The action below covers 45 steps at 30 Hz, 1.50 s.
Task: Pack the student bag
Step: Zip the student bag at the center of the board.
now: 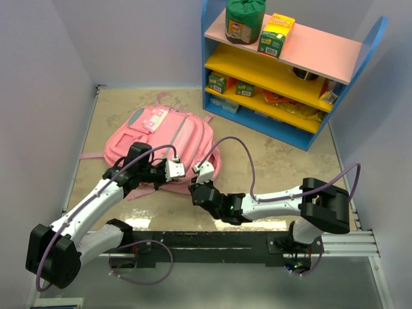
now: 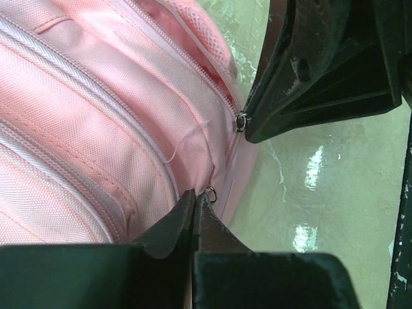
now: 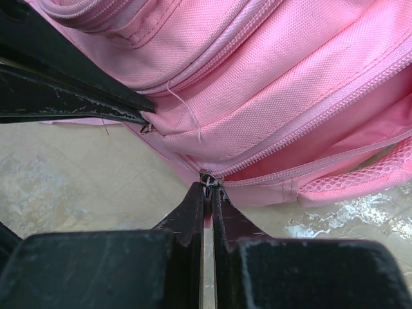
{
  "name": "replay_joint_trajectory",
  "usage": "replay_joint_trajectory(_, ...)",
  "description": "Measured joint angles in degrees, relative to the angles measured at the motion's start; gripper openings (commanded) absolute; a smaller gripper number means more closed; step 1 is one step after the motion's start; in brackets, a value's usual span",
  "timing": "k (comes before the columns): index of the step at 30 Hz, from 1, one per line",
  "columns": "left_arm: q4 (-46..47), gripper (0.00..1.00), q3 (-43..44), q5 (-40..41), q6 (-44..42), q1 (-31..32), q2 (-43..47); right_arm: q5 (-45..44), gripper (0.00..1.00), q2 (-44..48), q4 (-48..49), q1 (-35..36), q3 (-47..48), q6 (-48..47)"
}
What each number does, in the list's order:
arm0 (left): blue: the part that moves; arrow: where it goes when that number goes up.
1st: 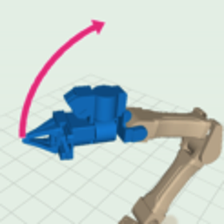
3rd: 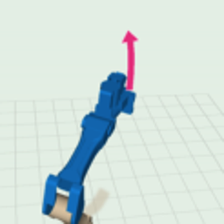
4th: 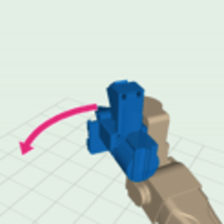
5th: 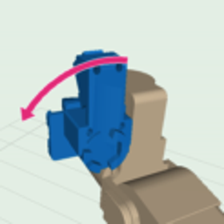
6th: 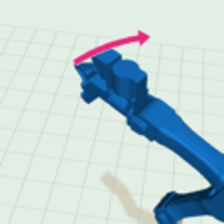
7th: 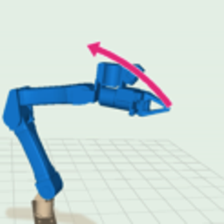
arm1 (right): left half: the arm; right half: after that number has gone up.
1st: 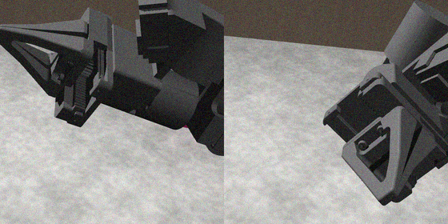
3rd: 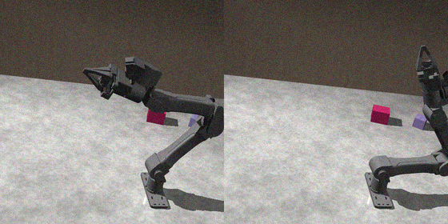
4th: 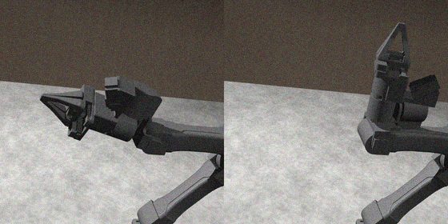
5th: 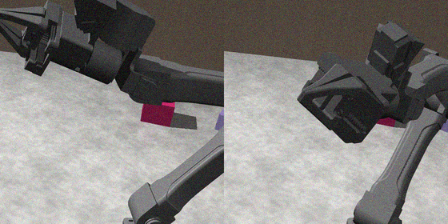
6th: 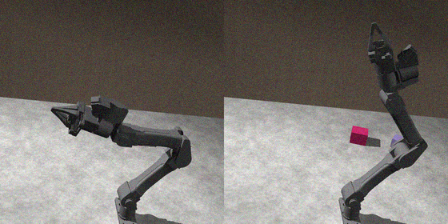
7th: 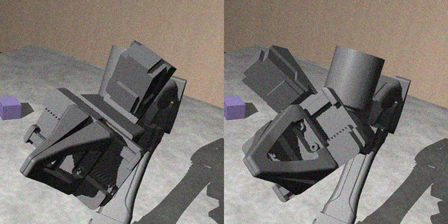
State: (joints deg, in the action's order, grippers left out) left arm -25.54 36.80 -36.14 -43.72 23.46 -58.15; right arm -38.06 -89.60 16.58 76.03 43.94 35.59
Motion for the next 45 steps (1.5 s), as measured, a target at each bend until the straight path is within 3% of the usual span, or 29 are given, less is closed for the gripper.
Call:
replay_joint_trajectory(7,-2.6,0.0,0.6,1.9,-0.5,0.3,3.3,3.1,0.0,3.2,-1.1,-3.2,-0.4,0.2)
replay_joint_trajectory(14,-9.5,0.0,1.8,3.6,-6.7,0.3,10.3,8.7,0.0,10.6,-2.5,-8.2,-2.9,-0.5)
replay_joint_trajectory(22,-18.0,0.0,2.0,6.4,-13.0,0.3,12.7,10.8,0.0,10.6,-6.6,-8.8,-2.9,-2.2)
replay_joint_trajectory(30,-25.2,0.0,2.3,12.7,-18.4,0.2,16.7,10.8,0.0,12.0,-12.6,-15.5,-2.8,-3.8)
replay_joint_trajectory(43,-26.6,0.0,2.6,25.6,-16.6,0.2,27.2,14.7,0.0,9.0,-9.5,-23.9,-0.8,-8.3)
replay_joint_trajectory(44,-26.9,0.05,2.5,26.7,-15.9,0.2,27.8,15.8,0.0,9.0,-9.1,-24.0,-0.8,-8.7)
replay_joint_trajectory(45,-27.1,0.22,2.3,27.8,-15.1,0.2,28.2,17.1,0.0,9.0,-8.3,-24.0,-1.0,-9.0)
